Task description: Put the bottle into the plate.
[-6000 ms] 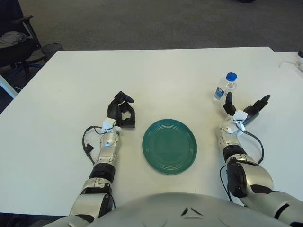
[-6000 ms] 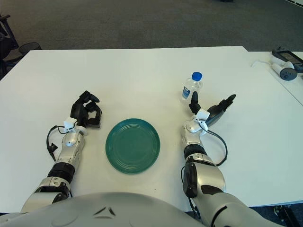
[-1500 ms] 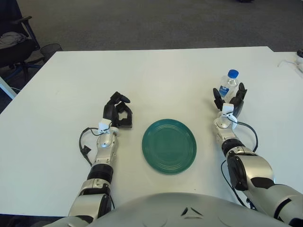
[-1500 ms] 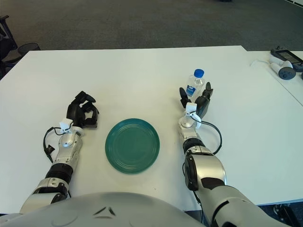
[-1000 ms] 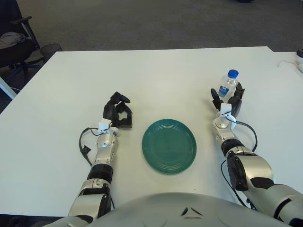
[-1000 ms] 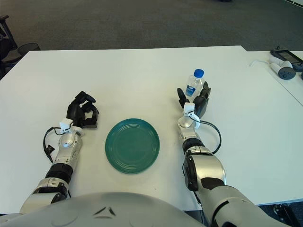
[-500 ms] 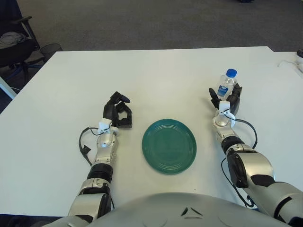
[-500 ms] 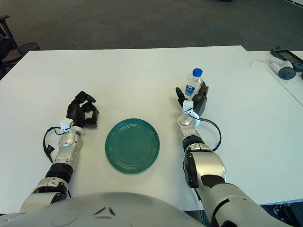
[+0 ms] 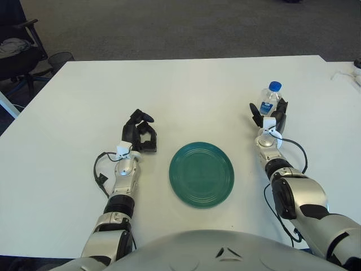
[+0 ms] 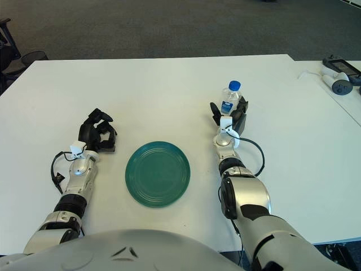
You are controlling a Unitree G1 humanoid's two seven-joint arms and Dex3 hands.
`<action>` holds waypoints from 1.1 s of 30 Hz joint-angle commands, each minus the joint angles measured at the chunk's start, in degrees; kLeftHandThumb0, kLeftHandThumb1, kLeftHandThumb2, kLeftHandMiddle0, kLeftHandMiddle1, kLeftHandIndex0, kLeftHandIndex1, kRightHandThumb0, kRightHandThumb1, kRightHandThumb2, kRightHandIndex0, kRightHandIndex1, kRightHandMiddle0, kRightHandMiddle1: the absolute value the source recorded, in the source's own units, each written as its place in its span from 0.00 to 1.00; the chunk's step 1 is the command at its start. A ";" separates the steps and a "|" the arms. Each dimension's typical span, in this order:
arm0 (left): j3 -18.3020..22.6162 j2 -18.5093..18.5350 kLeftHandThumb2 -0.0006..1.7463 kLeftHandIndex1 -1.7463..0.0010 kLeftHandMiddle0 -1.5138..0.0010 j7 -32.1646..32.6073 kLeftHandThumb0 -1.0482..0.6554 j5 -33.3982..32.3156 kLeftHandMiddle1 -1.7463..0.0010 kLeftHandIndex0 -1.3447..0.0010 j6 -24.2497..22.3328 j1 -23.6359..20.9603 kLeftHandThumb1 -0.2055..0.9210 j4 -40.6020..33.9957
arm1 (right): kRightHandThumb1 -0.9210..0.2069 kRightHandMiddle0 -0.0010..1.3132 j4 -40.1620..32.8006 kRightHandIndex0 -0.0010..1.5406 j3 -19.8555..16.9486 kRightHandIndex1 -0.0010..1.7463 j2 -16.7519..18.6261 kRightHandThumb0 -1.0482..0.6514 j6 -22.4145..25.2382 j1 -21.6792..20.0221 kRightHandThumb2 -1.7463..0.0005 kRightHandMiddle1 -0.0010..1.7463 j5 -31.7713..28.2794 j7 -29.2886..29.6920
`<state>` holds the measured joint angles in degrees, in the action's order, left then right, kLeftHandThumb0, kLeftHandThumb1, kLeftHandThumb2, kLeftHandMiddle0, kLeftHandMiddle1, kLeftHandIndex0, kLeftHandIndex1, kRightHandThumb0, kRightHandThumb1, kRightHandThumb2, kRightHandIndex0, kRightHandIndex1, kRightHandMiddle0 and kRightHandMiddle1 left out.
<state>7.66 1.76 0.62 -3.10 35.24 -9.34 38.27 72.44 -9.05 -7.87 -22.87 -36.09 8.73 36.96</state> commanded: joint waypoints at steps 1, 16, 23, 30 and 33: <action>0.33 0.29 0.98 0.00 0.40 -0.19 0.61 0.30 0.05 0.50 0.01 3.84 0.14 3.52 | 0.00 0.00 2.86 0.05 -1.38 0.13 1.31 0.06 3.70 2.70 0.88 0.26 -2.13 -1.85; 0.60 0.55 0.97 0.00 0.41 0.76 0.61 0.92 0.05 0.51 0.76 4.09 0.15 4.04 | 0.00 0.00 2.91 0.05 -3.83 0.12 1.91 0.08 2.72 2.43 0.90 0.26 -4.02 -3.56; 0.66 0.65 0.97 0.00 0.41 0.50 0.61 0.70 0.05 0.51 0.32 4.16 0.15 4.14 | 0.05 0.03 2.82 0.09 -5.03 0.48 2.26 0.14 0.56 2.90 0.91 0.66 -4.22 -2.80; 0.94 0.70 0.97 0.00 0.41 0.39 0.61 0.40 0.05 0.51 0.43 3.90 0.15 4.79 | 0.41 0.47 2.91 0.55 -4.06 0.96 1.93 0.30 -1.52 3.69 0.58 0.98 -2.99 -1.26; 0.99 0.69 0.97 0.00 0.41 0.23 0.62 0.29 0.05 0.51 0.58 3.90 0.15 4.83 | 0.45 0.57 2.96 0.64 -4.14 0.99 1.94 0.35 -1.84 3.79 0.51 0.99 -3.26 -1.80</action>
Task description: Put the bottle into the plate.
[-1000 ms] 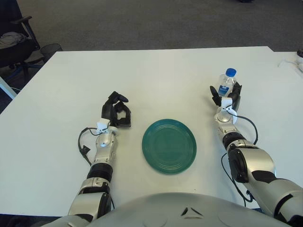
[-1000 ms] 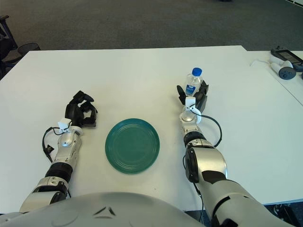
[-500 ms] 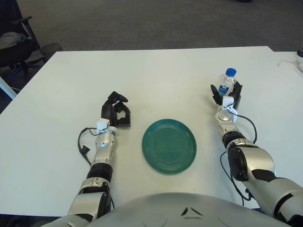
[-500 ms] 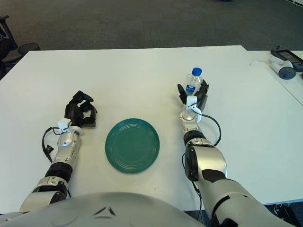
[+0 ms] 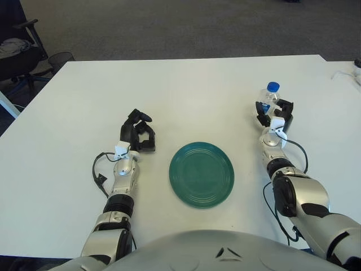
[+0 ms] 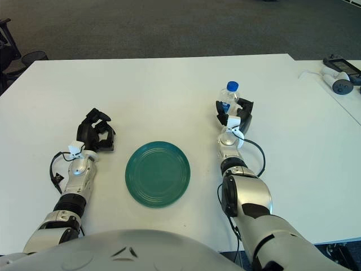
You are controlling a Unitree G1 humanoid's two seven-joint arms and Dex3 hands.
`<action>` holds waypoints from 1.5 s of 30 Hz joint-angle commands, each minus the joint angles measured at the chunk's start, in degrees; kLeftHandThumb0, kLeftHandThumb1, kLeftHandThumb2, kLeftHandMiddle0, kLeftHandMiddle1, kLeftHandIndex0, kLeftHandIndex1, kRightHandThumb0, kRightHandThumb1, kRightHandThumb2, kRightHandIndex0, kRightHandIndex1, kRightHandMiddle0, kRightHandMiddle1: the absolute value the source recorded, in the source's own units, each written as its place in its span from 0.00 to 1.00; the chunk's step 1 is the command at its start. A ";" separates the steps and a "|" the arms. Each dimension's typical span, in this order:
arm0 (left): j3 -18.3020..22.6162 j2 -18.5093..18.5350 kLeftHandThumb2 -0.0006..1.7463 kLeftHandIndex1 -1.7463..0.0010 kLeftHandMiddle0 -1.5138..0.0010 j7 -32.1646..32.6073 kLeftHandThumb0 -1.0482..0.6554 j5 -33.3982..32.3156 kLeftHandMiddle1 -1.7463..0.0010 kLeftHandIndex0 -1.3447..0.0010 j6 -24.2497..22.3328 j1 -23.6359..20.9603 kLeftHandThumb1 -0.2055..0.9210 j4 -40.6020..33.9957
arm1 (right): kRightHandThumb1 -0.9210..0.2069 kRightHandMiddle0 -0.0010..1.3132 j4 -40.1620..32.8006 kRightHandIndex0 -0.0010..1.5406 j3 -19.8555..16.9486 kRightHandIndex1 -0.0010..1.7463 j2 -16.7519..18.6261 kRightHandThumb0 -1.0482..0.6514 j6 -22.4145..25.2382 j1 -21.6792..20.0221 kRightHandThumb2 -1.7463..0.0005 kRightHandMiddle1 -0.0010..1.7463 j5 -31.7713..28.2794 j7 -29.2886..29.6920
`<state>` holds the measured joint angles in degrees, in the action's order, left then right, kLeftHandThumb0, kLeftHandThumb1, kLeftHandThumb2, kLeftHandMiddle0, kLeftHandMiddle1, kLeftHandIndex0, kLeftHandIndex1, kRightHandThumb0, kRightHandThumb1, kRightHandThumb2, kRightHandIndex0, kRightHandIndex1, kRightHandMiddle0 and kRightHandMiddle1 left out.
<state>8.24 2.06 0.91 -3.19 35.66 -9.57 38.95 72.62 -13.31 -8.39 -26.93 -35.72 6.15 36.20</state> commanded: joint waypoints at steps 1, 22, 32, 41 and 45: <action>0.44 0.42 0.97 0.00 0.41 -0.14 0.62 0.33 0.05 0.51 0.17 4.10 0.15 4.19 | 0.46 0.59 2.79 0.66 0.02 0.99 2.47 0.37 2.11 3.48 0.49 1.00 -0.85 -1.53; 0.74 0.14 0.98 0.00 0.40 -0.53 0.62 -0.31 0.05 0.50 1.58 3.23 0.13 6.24 | 0.63 0.86 2.89 0.82 -0.74 1.00 2.93 0.55 -0.38 4.84 0.18 1.00 -2.14 -4.04; 0.75 0.10 0.98 0.00 0.40 -0.82 0.62 -0.43 0.05 0.50 1.61 3.16 0.13 6.45 | 0.66 0.85 3.02 0.83 -0.05 1.00 3.07 0.56 -0.36 5.60 0.16 1.00 -1.66 -3.08; 0.77 0.06 0.98 0.00 0.40 -1.29 0.62 -0.65 0.05 0.50 1.81 2.93 0.13 6.90 | 0.66 0.85 3.09 0.81 0.51 1.00 3.16 0.56 0.50 6.05 0.15 1.00 -1.37 -2.49; 0.85 0.03 0.98 0.00 0.40 -1.54 0.62 -0.76 0.05 0.50 1.94 2.86 0.13 7.11 | 0.67 0.85 3.03 0.82 0.99 1.00 3.10 0.56 0.26 6.32 0.15 1.00 -0.93 -2.50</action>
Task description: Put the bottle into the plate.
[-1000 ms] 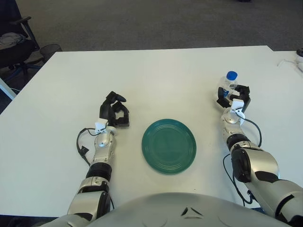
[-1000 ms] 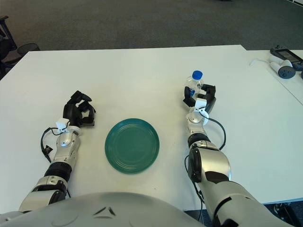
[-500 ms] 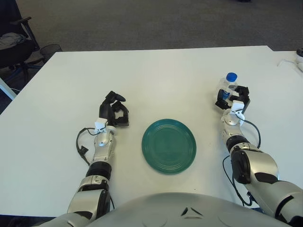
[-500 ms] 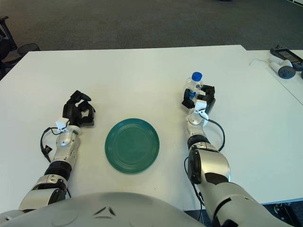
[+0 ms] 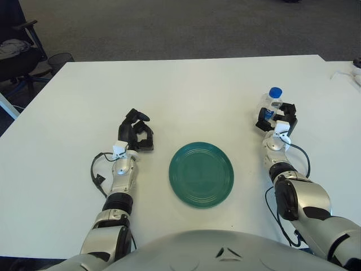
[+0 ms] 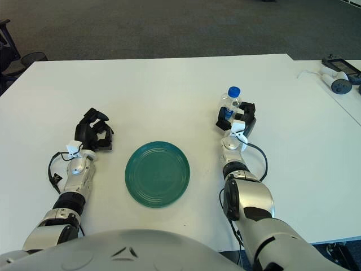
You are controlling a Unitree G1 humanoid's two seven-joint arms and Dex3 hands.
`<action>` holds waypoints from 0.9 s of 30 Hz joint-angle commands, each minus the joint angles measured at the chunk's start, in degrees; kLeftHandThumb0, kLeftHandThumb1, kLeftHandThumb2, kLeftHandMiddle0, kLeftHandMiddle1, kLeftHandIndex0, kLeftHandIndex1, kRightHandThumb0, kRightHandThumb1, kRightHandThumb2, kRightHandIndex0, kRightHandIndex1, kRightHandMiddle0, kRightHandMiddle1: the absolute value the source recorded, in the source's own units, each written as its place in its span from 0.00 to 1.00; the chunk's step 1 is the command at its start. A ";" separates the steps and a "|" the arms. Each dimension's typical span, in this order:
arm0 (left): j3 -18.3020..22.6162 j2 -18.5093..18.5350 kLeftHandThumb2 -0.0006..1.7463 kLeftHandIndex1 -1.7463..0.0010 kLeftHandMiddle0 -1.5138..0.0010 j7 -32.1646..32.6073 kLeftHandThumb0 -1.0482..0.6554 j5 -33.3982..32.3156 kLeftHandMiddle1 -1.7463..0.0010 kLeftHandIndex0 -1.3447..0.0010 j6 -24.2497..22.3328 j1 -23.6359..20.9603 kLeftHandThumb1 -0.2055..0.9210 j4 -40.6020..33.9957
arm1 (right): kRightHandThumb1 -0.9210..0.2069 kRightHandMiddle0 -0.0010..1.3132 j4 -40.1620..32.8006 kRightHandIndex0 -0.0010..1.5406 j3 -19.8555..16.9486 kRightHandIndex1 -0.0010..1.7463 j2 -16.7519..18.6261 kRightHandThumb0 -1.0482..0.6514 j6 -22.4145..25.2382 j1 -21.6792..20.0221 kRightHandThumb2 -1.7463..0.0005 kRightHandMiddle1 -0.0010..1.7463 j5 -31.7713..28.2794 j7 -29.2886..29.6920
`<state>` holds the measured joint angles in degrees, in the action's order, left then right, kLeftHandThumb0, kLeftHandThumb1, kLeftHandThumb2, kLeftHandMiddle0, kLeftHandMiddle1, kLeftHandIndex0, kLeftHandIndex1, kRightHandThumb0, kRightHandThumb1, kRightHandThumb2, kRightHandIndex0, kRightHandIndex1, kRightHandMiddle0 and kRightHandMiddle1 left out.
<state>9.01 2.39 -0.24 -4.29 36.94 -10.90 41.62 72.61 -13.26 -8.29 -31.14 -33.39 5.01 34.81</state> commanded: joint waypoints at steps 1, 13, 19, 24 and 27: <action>0.10 -0.36 0.98 0.00 0.40 -0.42 0.62 0.29 0.05 0.50 0.64 4.09 0.13 4.58 | 0.67 0.85 3.04 0.82 1.03 1.00 2.95 0.56 4.37 4.06 0.15 1.00 0.29 -1.21; 0.05 -0.75 0.98 0.00 0.40 0.39 0.62 0.69 0.04 0.50 0.41 4.00 0.13 4.47 | 0.64 0.85 1.53 0.82 2.85 1.00 2.88 0.55 1.18 4.46 0.17 1.00 1.49 1.38; 0.11 -0.69 0.98 0.00 0.40 -0.97 0.62 -0.15 0.05 0.50 0.42 3.89 0.13 4.81 | 0.64 0.86 0.41 0.84 4.65 1.00 1.81 0.56 -2.31 4.80 0.18 1.00 2.64 1.29; 0.13 -0.64 0.98 0.00 0.40 -1.51 0.62 -0.42 0.05 0.50 0.88 3.63 0.13 5.43 | 0.64 0.86 -2.71 0.84 6.31 1.00 0.69 0.56 -6.07 4.88 0.18 1.00 3.56 0.63; 0.24 -0.66 0.98 0.00 0.40 -1.74 0.62 -0.68 0.05 0.50 0.92 3.55 0.13 5.62 | 0.64 0.86 -5.06 0.83 7.17 1.00 0.88 0.56 -7.57 5.54 0.18 1.00 3.90 -0.13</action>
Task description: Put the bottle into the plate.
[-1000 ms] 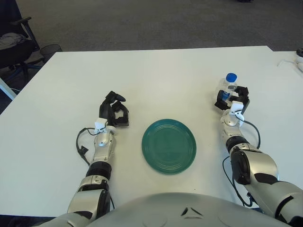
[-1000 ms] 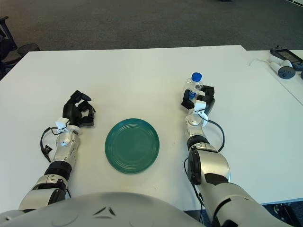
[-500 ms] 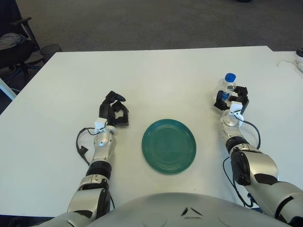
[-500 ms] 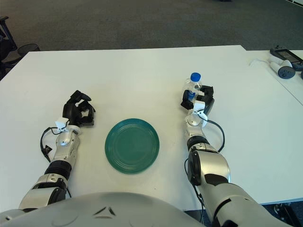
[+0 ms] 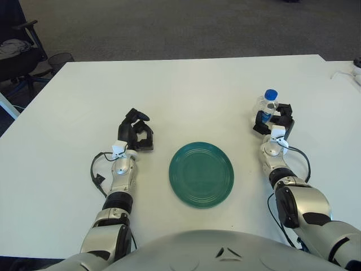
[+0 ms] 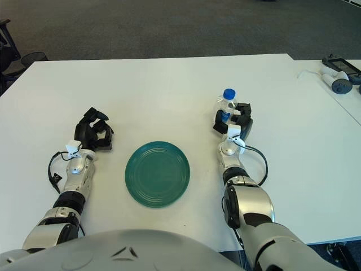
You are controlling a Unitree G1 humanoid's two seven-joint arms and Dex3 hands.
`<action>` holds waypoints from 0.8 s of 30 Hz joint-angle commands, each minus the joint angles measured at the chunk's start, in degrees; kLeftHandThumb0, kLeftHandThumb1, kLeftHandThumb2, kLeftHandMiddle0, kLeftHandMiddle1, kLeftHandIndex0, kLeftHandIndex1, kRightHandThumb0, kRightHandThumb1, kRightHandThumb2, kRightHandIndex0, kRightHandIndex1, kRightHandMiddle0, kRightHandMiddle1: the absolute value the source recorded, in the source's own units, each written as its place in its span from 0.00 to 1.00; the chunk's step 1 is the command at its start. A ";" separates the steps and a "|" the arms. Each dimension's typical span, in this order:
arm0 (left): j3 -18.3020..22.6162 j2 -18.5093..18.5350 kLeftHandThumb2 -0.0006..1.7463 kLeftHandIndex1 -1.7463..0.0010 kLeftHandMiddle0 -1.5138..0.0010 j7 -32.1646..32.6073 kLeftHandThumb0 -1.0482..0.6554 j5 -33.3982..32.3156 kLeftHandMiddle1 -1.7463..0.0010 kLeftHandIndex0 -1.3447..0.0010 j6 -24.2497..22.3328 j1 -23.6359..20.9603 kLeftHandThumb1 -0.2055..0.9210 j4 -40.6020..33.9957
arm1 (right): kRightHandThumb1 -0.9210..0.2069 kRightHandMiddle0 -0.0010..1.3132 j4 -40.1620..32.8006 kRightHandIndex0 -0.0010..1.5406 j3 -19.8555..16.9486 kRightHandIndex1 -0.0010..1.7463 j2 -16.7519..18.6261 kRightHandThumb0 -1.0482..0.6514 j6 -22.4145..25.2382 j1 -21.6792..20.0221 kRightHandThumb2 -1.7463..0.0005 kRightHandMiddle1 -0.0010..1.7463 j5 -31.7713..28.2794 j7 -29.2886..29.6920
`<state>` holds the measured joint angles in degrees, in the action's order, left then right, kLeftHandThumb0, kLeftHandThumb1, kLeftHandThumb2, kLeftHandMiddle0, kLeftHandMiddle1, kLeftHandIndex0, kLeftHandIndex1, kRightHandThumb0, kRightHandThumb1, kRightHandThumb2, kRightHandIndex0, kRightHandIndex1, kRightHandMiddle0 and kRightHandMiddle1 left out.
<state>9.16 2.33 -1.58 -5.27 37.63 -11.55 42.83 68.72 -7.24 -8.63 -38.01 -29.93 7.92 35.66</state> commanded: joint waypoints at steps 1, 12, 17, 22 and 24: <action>0.07 -0.64 0.98 0.00 0.40 -0.38 0.62 0.31 0.05 0.50 0.27 4.17 0.13 4.46 | 0.64 0.86 -1.89 0.83 1.36 1.00 1.26 0.56 -0.99 2.31 0.18 1.00 1.02 -1.18; -0.82 -1.22 0.98 0.00 0.41 1.71 0.62 2.13 0.04 0.50 0.68 4.55 0.13 3.26 | 0.63 0.85 -22.93 0.85 5.09 1.00 3.60 0.54 -0.61 10.29 0.19 1.00 4.51 -3.39; -1.32 -1.34 0.99 0.00 0.41 2.98 0.61 3.00 0.04 0.50 -0.49 4.70 0.13 2.59 | 0.63 0.85 -32.14 0.87 6.15 1.00 3.95 0.54 1.58 14.47 0.20 1.00 4.80 -7.01; -1.54 -1.51 0.99 0.00 0.41 3.62 0.61 3.26 0.04 0.49 -1.08 4.75 0.13 2.21 | 0.63 0.84 -41.17 0.88 7.30 1.00 4.05 0.53 4.13 18.21 0.20 1.00 4.27 -11.68; -1.61 -1.64 0.99 0.00 0.41 3.76 0.61 3.29 0.04 0.49 -1.08 4.69 0.13 2.19 | 0.63 0.84 -43.16 0.88 7.36 1.00 4.05 0.54 5.40 18.93 0.20 1.00 4.02 -13.13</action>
<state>8.38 1.95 1.56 -3.37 37.14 -11.72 42.20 29.28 -0.08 -4.47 -34.54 -12.15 12.38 24.64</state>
